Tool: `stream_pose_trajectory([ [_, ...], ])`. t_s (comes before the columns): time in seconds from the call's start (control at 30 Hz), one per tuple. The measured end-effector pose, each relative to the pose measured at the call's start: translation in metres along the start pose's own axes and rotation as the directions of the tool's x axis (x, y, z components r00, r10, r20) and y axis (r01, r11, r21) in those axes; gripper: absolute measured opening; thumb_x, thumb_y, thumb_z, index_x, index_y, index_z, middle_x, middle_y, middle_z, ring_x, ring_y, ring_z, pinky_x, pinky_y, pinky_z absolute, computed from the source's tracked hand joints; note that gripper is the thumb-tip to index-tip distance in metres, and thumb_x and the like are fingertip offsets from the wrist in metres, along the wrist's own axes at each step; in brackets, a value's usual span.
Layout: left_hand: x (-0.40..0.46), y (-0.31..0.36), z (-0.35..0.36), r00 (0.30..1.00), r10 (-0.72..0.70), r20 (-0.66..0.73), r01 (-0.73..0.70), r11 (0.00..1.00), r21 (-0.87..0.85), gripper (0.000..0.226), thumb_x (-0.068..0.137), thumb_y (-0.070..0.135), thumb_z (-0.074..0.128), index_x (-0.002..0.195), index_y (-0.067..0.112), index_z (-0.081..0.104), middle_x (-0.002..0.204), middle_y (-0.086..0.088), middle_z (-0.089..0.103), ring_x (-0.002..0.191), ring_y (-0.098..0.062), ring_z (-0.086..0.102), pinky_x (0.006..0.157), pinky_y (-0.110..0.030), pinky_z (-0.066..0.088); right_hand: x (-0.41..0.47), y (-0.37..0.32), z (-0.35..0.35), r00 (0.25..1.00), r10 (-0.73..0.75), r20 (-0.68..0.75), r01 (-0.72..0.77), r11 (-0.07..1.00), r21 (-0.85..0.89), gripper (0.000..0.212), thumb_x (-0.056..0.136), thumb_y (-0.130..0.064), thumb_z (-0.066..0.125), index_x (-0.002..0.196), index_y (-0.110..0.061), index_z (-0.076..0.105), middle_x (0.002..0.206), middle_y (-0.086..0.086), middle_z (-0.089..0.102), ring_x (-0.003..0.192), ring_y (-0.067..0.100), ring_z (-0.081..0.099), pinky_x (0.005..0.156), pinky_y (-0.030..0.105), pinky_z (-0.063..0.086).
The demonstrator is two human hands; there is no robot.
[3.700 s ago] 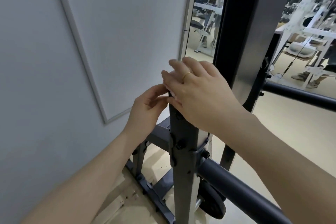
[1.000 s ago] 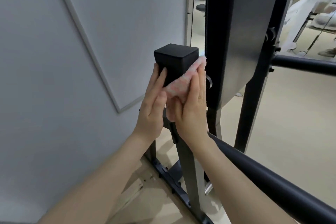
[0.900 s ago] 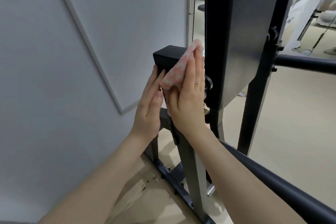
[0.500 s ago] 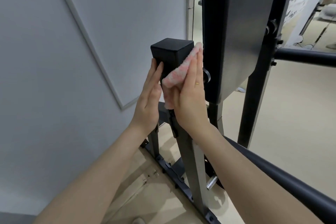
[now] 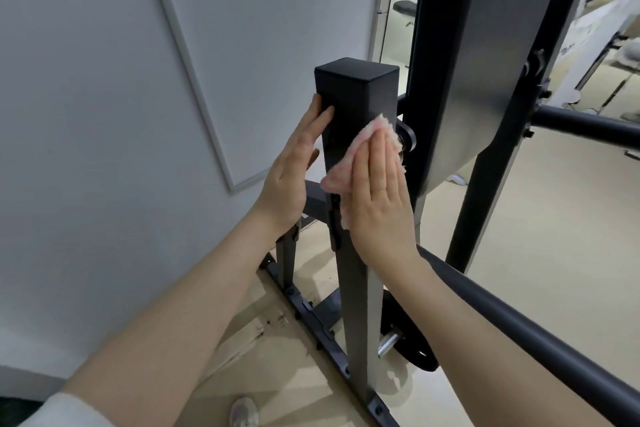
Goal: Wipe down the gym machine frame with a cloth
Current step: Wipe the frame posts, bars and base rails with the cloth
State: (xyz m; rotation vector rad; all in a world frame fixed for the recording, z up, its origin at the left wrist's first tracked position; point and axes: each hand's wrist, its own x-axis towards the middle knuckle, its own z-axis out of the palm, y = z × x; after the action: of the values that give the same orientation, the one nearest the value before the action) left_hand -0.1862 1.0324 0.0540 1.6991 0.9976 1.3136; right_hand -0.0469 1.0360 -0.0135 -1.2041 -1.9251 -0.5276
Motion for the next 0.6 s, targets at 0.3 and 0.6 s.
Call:
stream_pose_trajectory([
  [0.3,0.005,-0.004,-0.019,0.993,0.003,0.114,-0.002,1.0,-0.003,0.053,0.093,0.051,0.015,0.136,0.032,0.039,0.15,0.024,0.018,0.14,0.002,0.021,0.116,-0.04,0.027,0.007,0.004,-0.015,0.889,-0.298,0.347,0.367,0.918,-0.151,0.059,0.102,-0.017,0.003,0.135,-0.006,0.051,0.141,0.009,0.051,0.135,0.021,0.042,0.119,0.031,0.002],
  [0.6,-0.005,-0.026,-0.046,0.989,0.039,0.139,-0.04,0.999,0.006,0.052,0.092,0.054,0.021,0.136,0.031,0.037,0.15,0.013,0.028,0.138,0.005,0.023,0.112,-0.011,0.018,0.013,0.0,-0.016,0.834,-0.252,0.491,0.401,0.888,-0.225,0.051,0.101,-0.014,0.016,0.138,-0.002,0.048,0.147,0.011,0.044,0.14,0.021,0.032,0.119,0.03,0.005],
])
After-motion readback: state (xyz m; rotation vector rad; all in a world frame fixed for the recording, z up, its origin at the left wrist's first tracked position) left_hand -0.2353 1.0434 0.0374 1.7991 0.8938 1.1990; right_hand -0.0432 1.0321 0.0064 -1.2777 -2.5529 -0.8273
